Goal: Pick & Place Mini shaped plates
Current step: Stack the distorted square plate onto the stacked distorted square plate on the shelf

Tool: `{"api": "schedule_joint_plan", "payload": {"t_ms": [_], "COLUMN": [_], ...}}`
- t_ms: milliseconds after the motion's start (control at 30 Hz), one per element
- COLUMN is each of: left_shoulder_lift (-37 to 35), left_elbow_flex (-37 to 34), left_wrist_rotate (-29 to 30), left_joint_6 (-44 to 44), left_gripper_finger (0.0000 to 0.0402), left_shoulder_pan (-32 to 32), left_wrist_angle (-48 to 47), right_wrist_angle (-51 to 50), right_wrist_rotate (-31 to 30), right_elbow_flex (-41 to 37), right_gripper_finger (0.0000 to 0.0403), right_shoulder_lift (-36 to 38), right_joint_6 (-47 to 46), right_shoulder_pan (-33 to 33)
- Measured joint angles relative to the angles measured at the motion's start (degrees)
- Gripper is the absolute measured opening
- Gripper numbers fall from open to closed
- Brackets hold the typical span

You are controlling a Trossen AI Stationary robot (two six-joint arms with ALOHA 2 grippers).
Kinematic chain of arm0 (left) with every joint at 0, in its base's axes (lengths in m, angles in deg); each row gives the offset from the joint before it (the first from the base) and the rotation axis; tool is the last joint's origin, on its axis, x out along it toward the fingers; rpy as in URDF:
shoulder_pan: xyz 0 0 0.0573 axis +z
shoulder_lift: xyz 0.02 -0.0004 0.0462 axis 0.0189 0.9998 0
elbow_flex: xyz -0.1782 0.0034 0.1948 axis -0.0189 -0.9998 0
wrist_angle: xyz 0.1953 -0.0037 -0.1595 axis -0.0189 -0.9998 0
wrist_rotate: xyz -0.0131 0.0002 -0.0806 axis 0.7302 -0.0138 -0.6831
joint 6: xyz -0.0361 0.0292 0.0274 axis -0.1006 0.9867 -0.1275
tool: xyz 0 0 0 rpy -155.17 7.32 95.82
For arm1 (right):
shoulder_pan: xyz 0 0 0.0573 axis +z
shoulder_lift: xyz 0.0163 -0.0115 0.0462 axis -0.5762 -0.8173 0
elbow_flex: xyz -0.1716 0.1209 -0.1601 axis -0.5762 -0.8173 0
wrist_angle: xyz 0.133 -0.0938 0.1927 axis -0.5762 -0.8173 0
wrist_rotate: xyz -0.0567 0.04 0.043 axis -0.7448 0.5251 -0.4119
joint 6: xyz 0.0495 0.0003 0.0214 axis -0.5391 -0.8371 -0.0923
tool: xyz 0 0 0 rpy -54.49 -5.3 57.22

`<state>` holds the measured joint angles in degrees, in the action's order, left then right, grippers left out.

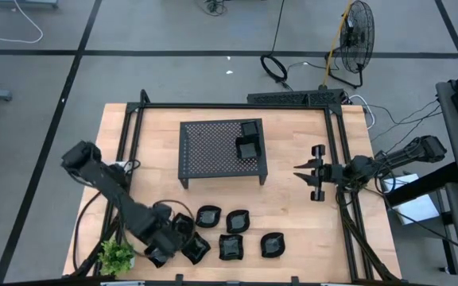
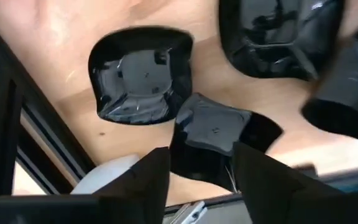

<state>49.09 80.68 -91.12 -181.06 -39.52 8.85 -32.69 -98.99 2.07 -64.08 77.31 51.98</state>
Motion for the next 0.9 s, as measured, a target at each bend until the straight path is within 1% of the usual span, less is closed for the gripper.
{"api": "schedule_joint_plan", "payload": {"t_ms": [67, 100, 200, 333, 467, 700, 800, 900], "left_shoulder_lift": [1.55, 2.17, 3.64, 5.77, 8.64, 12.56, 13.01, 12.92], "left_elbow_flex": [-0.01, -0.01, -0.01, -0.01, -0.01, -0.03, -0.08, -0.08], "left_wrist_rotate": [-0.53, -1.71, -4.91, -4.44, -2.48, -3.01, -3.68, -3.50], "left_joint_6": [-2.20, -2.97, -2.58, -0.32, 2.30, 7.28, 7.27, 7.00], "left_gripper_finger": [0.0203, 0.0216, 0.0252, 0.0277, 0.0275, 0.0247, 0.0240, 0.0235], "left_shoulder_pan": [-0.92, -1.11, -1.37, -2.04, -2.67, -2.68, -2.68, -2.68], "left_wrist_angle": [0.07, 0.20, 1.12, 5.20, 5.37, 1.28, -0.34, 0.32], "right_wrist_angle": [0.04, 0.07, 0.02, -0.95, -0.81, -0.81, -0.80, -0.79], "right_wrist_rotate": [-0.02, -0.04, -0.04, 0.02, 0.03, 0.07, 0.07, 0.07], "right_elbow_flex": [0.00, 0.00, 0.00, 0.00, 0.00, 0.00, 0.00, 0.00], "right_gripper_finger": [0.0075, 0.0075, 0.0075, 0.0075, 0.0075, 0.0075, 0.0075, 0.0075], "right_shoulder_lift": [0.00, 0.00, 0.00, -0.02, 0.00, -0.02, -0.01, -0.02], "right_joint_6": [0.00, -0.04, -0.15, -0.17, -0.17, -1.23, -1.69, -1.70], "right_shoulder_pan": [0.00, 0.00, 0.00, 0.04, 0.04, 0.07, 0.07, 0.07]}}
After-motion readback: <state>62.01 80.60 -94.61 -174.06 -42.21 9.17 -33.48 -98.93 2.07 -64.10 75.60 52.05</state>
